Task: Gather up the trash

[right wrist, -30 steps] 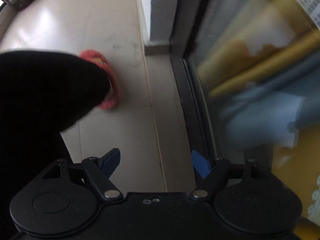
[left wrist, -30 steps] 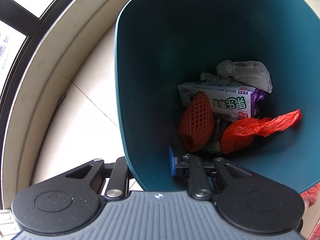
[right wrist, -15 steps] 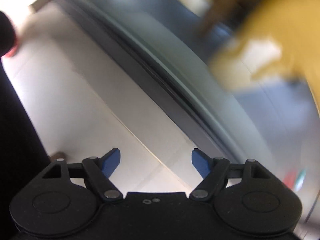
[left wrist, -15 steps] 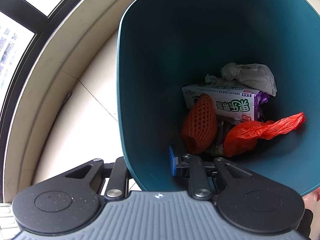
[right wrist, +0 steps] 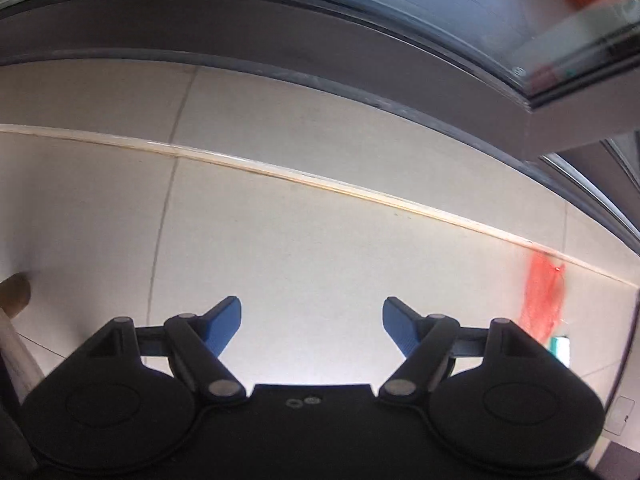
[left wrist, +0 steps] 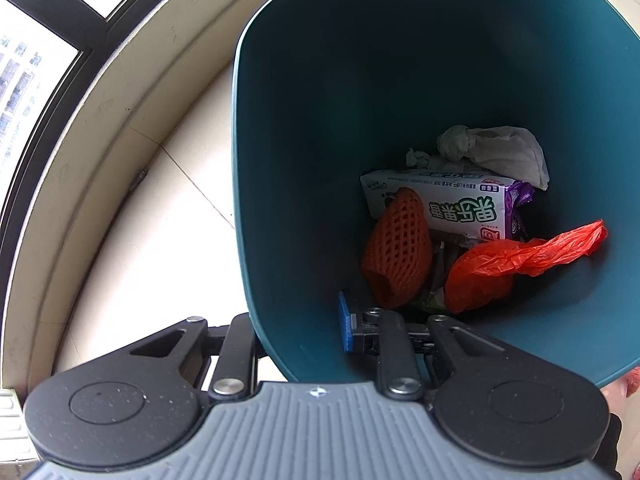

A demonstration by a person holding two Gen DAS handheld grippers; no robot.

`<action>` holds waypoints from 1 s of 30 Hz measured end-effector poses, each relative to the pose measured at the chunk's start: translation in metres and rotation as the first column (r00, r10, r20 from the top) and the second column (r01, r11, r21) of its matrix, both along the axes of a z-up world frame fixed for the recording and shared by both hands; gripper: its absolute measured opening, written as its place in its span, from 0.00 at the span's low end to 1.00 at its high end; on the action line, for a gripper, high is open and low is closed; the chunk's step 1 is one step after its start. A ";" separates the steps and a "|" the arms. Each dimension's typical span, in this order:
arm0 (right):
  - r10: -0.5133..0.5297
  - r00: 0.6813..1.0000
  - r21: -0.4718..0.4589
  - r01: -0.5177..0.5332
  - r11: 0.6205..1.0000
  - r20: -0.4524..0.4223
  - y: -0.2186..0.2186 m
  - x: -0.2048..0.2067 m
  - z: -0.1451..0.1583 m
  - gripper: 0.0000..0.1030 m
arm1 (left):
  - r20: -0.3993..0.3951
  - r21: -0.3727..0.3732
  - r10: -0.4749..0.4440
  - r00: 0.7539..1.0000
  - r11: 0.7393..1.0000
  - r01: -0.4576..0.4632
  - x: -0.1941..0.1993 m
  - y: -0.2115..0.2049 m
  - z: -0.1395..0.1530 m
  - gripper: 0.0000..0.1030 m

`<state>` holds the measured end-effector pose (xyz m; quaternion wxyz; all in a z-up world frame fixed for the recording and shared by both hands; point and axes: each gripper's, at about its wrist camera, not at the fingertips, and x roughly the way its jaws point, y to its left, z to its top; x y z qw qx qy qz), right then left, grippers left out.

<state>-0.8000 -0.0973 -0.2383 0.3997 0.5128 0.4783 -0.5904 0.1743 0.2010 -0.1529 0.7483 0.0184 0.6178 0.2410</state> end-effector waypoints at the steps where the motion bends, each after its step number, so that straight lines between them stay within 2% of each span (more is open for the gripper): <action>1: 0.001 1.000 -0.015 -0.001 1.000 0.025 0.002 -0.003 0.002 0.76 | 0.001 -0.006 -0.003 1.000 1.000 0.003 -0.001 0.001 0.000 0.20; 6: 0.013 0.992 -0.059 -0.006 0.998 0.129 -0.011 0.019 0.000 0.76 | -0.002 -0.015 -0.009 1.000 1.000 0.009 -0.001 0.000 0.002 0.20; 10: 0.198 0.979 -0.107 -0.192 0.975 0.045 -0.035 0.037 0.009 0.74 | -0.001 -0.030 -0.009 1.000 1.000 0.009 0.001 0.001 0.000 0.20; 14: 0.312 0.948 -0.213 -0.292 0.932 0.064 -0.081 0.065 0.039 0.75 | 0.014 -0.051 -0.011 1.000 0.999 0.012 -0.001 0.002 0.000 0.19; 16: 0.354 0.931 -0.238 -0.325 0.915 0.088 -0.102 0.082 0.046 0.75 | 0.015 -0.056 -0.016 1.000 0.998 0.017 0.000 0.001 0.001 0.19; 18: 0.411 0.909 -0.241 -0.386 0.891 0.066 -0.120 0.100 0.048 0.75 | 0.018 -0.064 -0.025 1.000 0.998 0.026 0.000 0.002 0.002 0.18; 21: 0.521 0.853 -0.230 -0.499 0.836 0.043 -0.143 0.133 0.051 0.74 | 0.039 -0.071 -0.035 0.999 0.997 0.038 -0.003 0.003 0.002 0.18; 23: 0.591 0.806 -0.247 -0.567 0.785 0.028 -0.161 0.160 0.059 0.74 | 0.056 -0.080 -0.038 0.998 0.996 0.042 -0.009 0.011 0.004 0.18; 26: 0.674 0.739 -0.323 -0.638 0.699 -0.003 -0.187 0.207 0.087 0.72 | 0.076 -0.086 -0.046 0.996 0.995 0.053 -0.014 0.015 0.008 0.18; 30: 0.793 0.608 -0.460 -0.715 0.527 -0.038 -0.227 0.291 0.140 0.72 | 0.084 -0.080 -0.073 0.994 0.994 0.080 -0.014 0.016 0.009 0.17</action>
